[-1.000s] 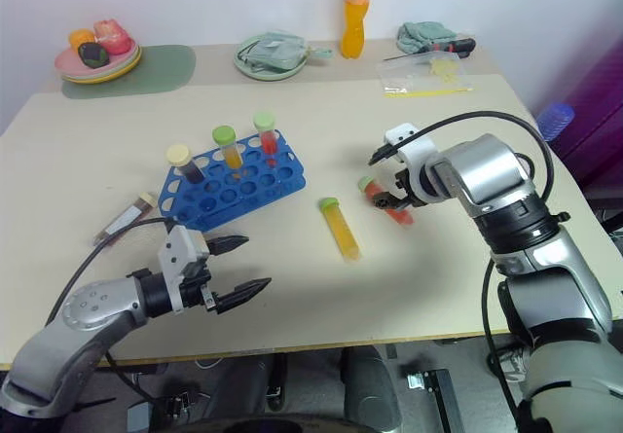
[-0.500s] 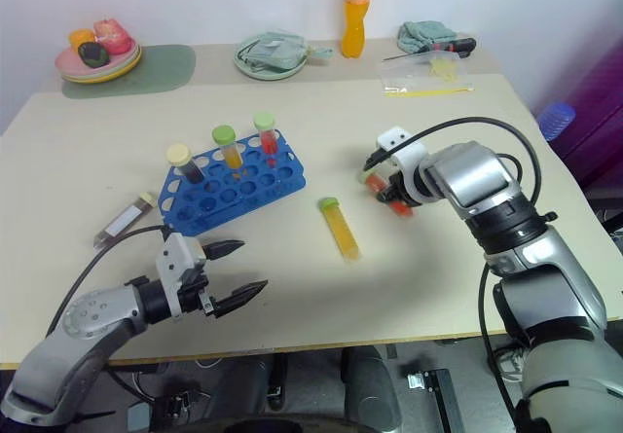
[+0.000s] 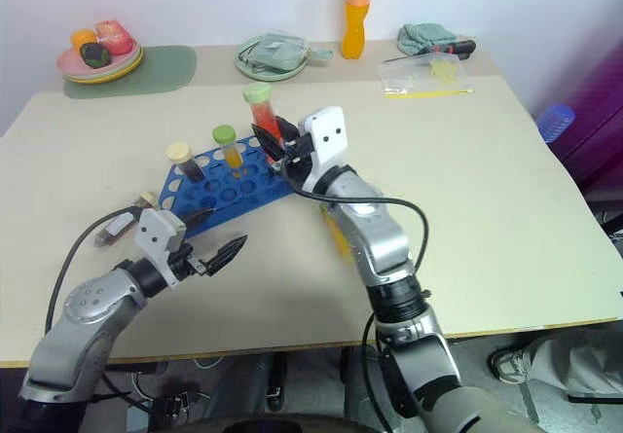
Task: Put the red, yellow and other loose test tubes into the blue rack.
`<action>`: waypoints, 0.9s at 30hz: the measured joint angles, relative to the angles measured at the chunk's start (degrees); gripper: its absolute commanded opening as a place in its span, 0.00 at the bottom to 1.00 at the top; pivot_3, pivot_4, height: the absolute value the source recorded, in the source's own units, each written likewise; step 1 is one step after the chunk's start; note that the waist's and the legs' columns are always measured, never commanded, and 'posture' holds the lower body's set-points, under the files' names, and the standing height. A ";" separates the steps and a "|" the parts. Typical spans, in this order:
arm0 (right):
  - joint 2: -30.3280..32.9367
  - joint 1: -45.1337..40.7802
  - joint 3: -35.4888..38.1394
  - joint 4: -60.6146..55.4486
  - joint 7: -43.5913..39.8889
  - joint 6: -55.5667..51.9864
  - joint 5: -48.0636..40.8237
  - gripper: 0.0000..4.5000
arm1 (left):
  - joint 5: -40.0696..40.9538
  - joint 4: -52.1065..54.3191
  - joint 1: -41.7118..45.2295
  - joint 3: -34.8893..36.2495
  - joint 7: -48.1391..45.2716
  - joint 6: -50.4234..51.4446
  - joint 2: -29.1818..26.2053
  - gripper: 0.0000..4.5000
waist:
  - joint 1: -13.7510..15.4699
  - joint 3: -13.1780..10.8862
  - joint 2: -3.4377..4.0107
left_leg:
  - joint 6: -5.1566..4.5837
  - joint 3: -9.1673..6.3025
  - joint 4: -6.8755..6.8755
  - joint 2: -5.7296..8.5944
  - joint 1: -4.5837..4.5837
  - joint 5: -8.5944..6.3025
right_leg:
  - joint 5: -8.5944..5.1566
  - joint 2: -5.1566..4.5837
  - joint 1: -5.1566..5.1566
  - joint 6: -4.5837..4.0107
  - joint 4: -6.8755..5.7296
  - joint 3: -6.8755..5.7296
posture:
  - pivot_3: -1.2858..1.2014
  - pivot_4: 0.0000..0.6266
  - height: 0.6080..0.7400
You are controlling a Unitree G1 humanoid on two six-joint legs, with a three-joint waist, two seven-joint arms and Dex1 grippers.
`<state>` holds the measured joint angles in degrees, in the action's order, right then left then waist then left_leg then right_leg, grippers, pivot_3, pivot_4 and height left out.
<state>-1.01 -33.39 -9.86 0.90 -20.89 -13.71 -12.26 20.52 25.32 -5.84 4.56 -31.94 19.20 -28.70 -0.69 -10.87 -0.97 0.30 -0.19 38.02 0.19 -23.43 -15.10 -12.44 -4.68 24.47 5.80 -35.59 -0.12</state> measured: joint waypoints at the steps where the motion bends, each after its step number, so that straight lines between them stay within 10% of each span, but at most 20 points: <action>1: -0.40 0.02 0.01 2.08 0.24 2.02 0.57 0.19 | 0.21 0.02 0.01 0.61 0.01 0.19 0.00 1.00 | -0.08 0.00 0.00 | 0.00 0.00 -0.01 0.00 0.00 0.00 | 0.00 0.00 0.01 0.00 0.00 0.00 | 0.52 0.24 1.00; 27: -6.03 -5.72 3.41 30.79 2.65 23.57 5.32 0.19 | 5.09 7.03 -2.57 3.07 0.19 5.57 -0.60 1.00 | -0.36 -0.02 0.03 | 0.01 -0.01 -0.05 -0.03 0.04 0.00 | -0.01 0.02 0.01 -0.01 0.00 0.00 | 0.52 0.24 1.00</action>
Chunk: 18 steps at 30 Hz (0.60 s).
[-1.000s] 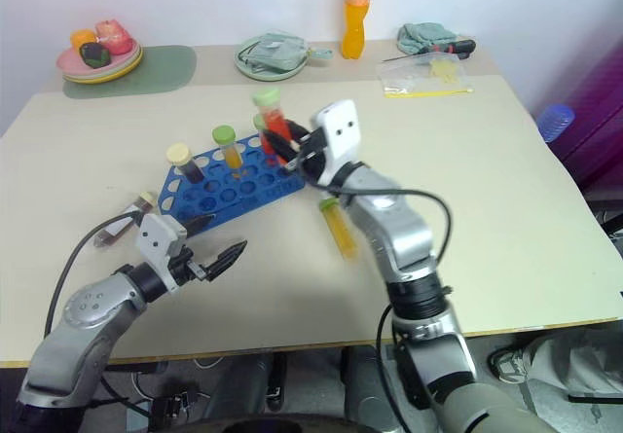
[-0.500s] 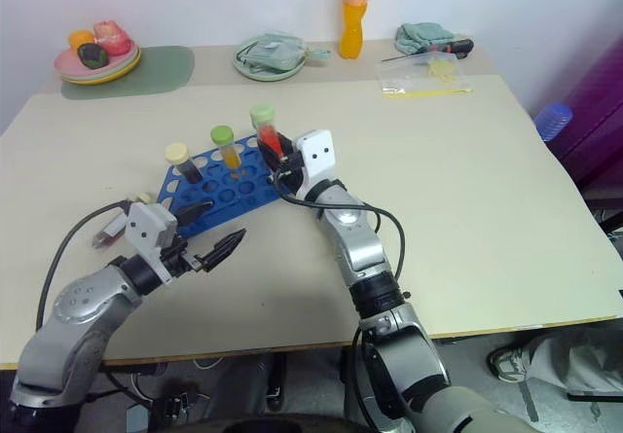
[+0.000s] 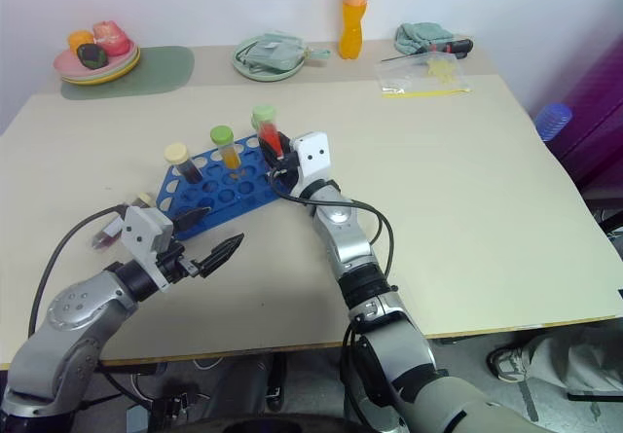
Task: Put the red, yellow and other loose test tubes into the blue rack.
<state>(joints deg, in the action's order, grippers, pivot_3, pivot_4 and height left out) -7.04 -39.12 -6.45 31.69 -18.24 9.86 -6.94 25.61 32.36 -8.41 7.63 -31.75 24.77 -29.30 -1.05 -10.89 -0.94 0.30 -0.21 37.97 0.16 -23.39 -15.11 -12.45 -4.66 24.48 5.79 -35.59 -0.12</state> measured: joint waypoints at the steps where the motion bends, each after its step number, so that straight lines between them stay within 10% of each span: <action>1: -0.06 0.00 0.02 0.39 0.00 0.70 0.03 0.19 | 0.01 0.00 0.00 0.00 -0.05 0.02 -0.02 1.00 | 0.01 0.00 0.00 | 0.00 0.00 0.00 0.00 0.00 0.00 | 0.00 0.00 0.00 0.00 0.00 0.00 | 0.52 0.24 1.00; 18: 0.03 1.46 0.63 1.62 -3.19 4.79 -0.06 0.19 | 0.07 0.00 -0.62 0.09 -0.70 -0.13 -0.05 1.00 | -0.02 0.01 0.02 | 0.00 -0.01 -0.01 -0.01 0.02 0.00 | -0.01 0.00 -0.01 -0.02 0.00 0.00 | 0.52 0.24 1.00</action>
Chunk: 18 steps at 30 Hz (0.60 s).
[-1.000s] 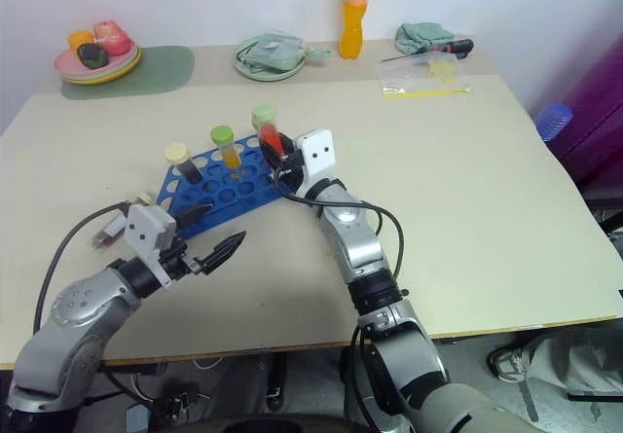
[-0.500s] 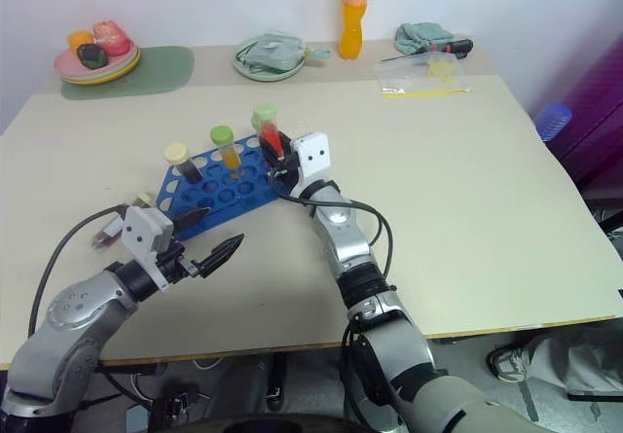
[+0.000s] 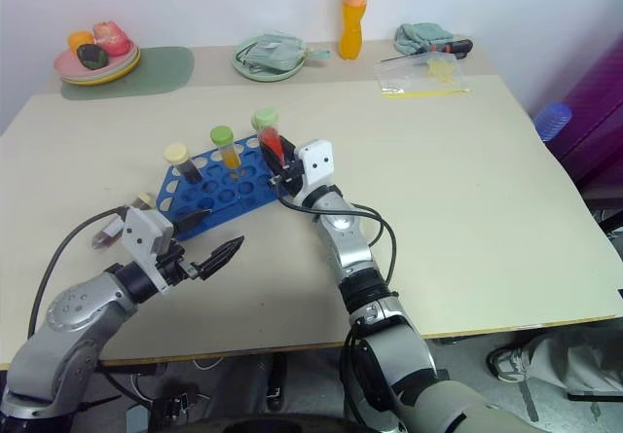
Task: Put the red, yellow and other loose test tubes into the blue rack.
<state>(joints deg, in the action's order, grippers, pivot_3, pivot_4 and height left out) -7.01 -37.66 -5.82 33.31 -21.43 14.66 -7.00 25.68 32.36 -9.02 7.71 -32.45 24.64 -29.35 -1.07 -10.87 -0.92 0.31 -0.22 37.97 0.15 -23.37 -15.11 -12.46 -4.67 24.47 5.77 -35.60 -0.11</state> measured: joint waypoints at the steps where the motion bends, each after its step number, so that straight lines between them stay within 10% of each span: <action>1: -0.01 -0.54 0.31 0.91 0.27 0.48 0.03 0.19 | 0.00 0.00 -0.08 0.00 -0.02 -0.05 0.00 1.00 | -0.01 0.00 0.00 | 0.00 0.00 0.00 0.00 0.00 0.00 | 0.00 0.00 0.00 0.00 0.00 0.00 | 0.52 0.24 1.00; 15: 0.02 -1.68 0.91 7.40 0.69 6.57 1.41 0.19 | -0.02 0.00 -0.99 0.14 -0.03 -0.37 0.01 1.00 | -0.08 0.00 0.01 | 0.01 0.00 -0.01 -0.02 0.01 0.00 | -0.10 0.00 -0.01 -0.18 0.00 0.00 | 0.52 0.24 1.00; 18: -0.02 -1.60 0.95 7.55 0.01 6.94 1.55 0.51 | -0.02 0.00 -0.98 0.15 -0.03 -0.36 0.01 1.00 | -0.08 0.00 0.01 | 0.00 -0.01 -0.01 -0.02 0.01 0.00 | -0.10 -0.01 -0.01 -0.18 0.00 0.00 | 0.52 0.24 1.00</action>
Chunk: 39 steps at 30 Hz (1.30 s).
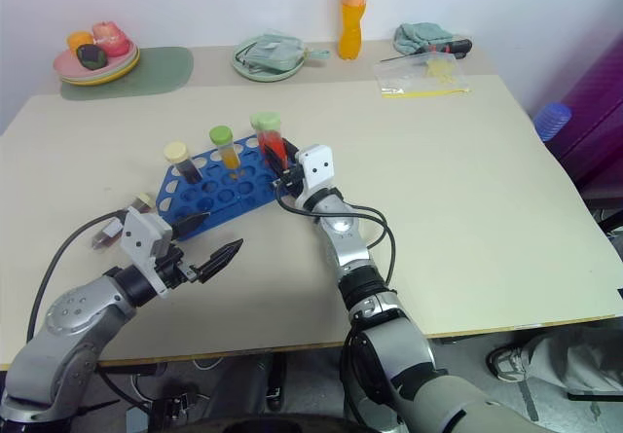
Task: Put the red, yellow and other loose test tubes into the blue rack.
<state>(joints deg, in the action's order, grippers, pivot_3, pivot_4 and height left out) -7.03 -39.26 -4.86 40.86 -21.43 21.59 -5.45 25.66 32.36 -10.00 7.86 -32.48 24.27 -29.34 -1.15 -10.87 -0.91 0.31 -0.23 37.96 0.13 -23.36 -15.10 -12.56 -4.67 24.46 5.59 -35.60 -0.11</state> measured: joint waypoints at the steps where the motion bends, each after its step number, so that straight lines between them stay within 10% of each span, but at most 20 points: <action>1: 0.00 0.03 0.19 0.00 -0.11 0.00 -0.01 0.62 | 0.00 0.00 0.00 0.00 0.00 0.00 0.00 1.00 | 0.01 0.00 0.00 | 0.00 0.00 0.00 0.00 0.00 0.00 | 0.00 0.00 0.00 0.00 0.00 0.00 | 0.52 0.24 1.00; 5: 0.21 0.68 0.41 -1.65 0.40 -0.33 0.16 0.99 | 0.00 0.00 -0.03 0.01 0.00 0.00 0.00 1.00 | 0.08 -0.01 0.02 | 0.00 -0.01 0.00 0.00 0.00 0.00 | -0.01 -0.01 0.00 -0.01 0.01 0.00 | 0.52 0.24 1.00; 12: 11.39 7.68 -0.44 -31.68 -3.35 -23.14 -2.53 0.99 | 0.01 0.54 -0.97 0.29 0.15 0.00 0.02 1.00 | 0.58 -0.06 0.10 | 0.00 -0.04 0.00 0.06 -0.08 0.00 | -0.02 -0.13 0.00 -0.04 0.08 0.00 | 0.52 0.24 1.00; 20: 42.98 6.80 5.40 -67.88 -12.20 -91.63 -23.54 0.99 | 0.13 0.78 0.20 -0.54 -2.26 -0.01 -0.35 1.00 | 0.29 -0.06 0.11 | -0.04 0.00 0.00 -0.06 -0.08 -0.03 | -0.08 -0.10 -0.02 -0.14 0.27 -0.05 | 0.52 0.24 1.00; 25: 44.13 2.70 0.36 -62.57 -4.81 -112.81 -24.97 0.99 | -0.20 -3.46 5.17 -3.89 -4.48 -1.07 0.15 1.00 | 0.57 -0.02 0.16 | -0.06 0.03 0.00 -0.02 -0.13 -0.03 | -0.10 -0.07 -0.01 -0.17 0.30 -0.05 | 0.52 0.24 1.00; 39: 40.75 -11.69 -2.72 -35.50 22.15 -113.75 -49.05 0.99 | -1.04 -3.07 2.74 -5.41 -3.36 -2.18 1.54 1.00 | 0.48 -0.04 0.16 | -0.14 0.09 0.02 0.03 -0.21 -0.07 | -0.07 -0.09 0.00 -0.12 0.36 0.01 | 0.52 0.24 1.00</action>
<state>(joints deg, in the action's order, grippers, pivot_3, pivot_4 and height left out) 33.72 -50.95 -7.58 5.35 0.73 -92.15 -54.49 24.62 29.29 -7.26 2.45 -35.84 22.10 -27.80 -0.67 -10.91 -0.75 0.18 -0.14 37.97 0.16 -23.58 -15.17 -12.63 -4.77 24.46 5.47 -35.24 -0.11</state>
